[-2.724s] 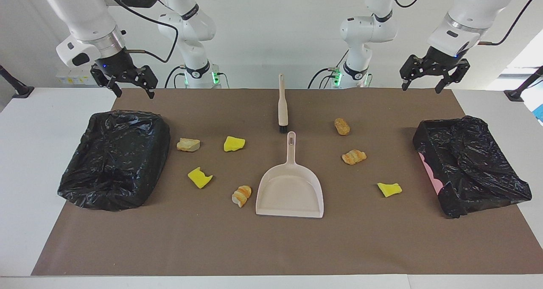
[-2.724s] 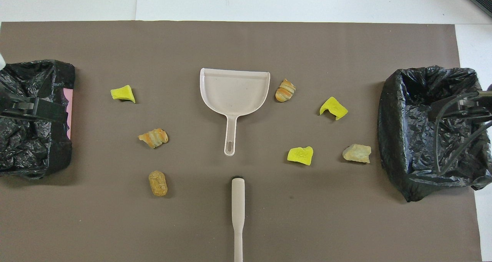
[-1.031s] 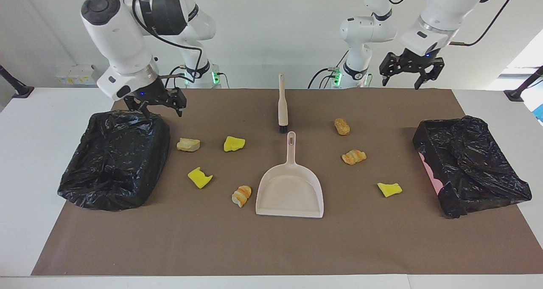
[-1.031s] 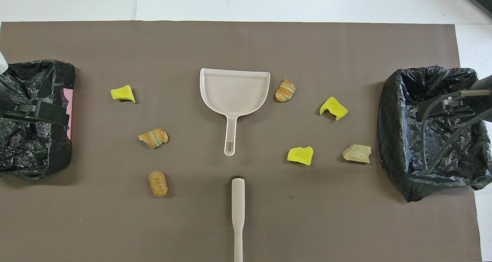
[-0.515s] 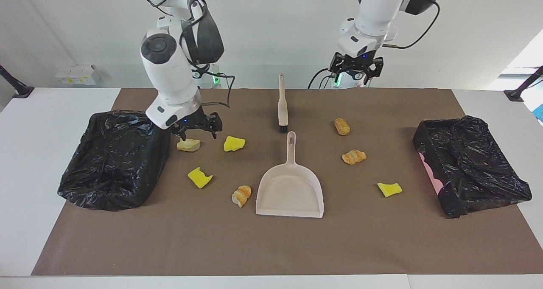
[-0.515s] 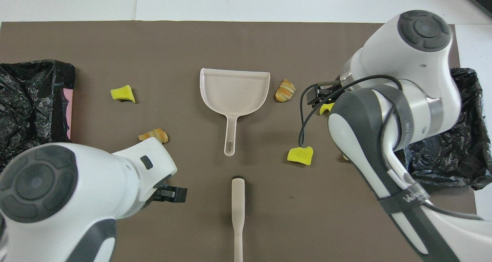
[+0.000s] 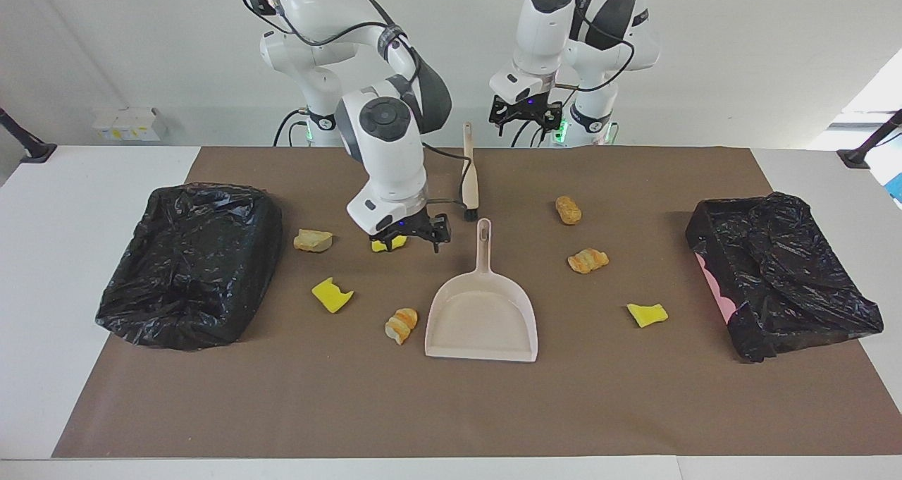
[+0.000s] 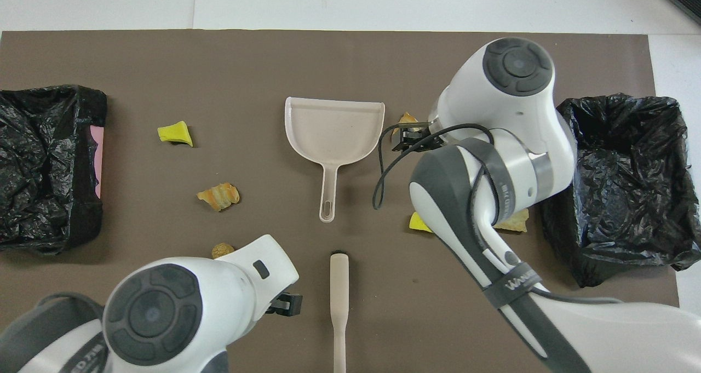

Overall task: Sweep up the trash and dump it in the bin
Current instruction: 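Reach the right gripper to the dustpan handle while the left gripper approaches, then grasp the dustpan handle with the right gripper and lift it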

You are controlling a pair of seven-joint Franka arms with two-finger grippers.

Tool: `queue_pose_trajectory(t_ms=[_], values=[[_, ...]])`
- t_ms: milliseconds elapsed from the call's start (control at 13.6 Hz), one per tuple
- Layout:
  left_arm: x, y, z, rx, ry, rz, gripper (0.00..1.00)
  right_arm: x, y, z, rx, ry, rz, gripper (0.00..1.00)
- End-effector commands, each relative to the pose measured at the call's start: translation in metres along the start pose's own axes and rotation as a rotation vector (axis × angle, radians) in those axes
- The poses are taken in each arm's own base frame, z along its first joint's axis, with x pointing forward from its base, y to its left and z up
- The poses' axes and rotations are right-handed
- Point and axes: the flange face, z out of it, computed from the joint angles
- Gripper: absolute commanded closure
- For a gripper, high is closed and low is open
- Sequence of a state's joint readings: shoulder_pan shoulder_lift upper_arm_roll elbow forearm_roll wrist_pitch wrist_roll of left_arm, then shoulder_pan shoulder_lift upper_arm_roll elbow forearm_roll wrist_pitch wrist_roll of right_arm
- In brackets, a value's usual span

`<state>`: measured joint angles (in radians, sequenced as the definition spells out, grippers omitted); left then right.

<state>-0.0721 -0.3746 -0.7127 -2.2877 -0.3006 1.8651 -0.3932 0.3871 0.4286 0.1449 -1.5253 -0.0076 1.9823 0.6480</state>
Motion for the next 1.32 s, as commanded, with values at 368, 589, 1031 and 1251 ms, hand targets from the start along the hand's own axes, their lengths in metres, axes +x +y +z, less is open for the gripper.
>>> queue_pose_trajectory(t_ms=[368, 589, 1031, 1251], values=[[-0.062, 0.077, 0.100, -0.021, 0.079, 0.012, 0.00, -0.025, -0.078, 0.058, -0.025, 0.032, 0.050, 0.00], [-0.061, 0.079, 0.110, -0.030, 0.045, 0.017, 0.00, -0.028, -0.078, 0.077, -0.036, -0.004, 0.055, 0.08], [-0.063, 0.081, 0.117, -0.084, -0.027, -0.038, 0.36, -0.026, -0.073, 0.068, -0.035, -0.020, 0.037, 0.95], [-0.065, 0.081, 0.119, -0.076, -0.041, -0.035, 0.64, -0.026, -0.073, 0.060, -0.004, -0.036, 0.052, 1.00]])
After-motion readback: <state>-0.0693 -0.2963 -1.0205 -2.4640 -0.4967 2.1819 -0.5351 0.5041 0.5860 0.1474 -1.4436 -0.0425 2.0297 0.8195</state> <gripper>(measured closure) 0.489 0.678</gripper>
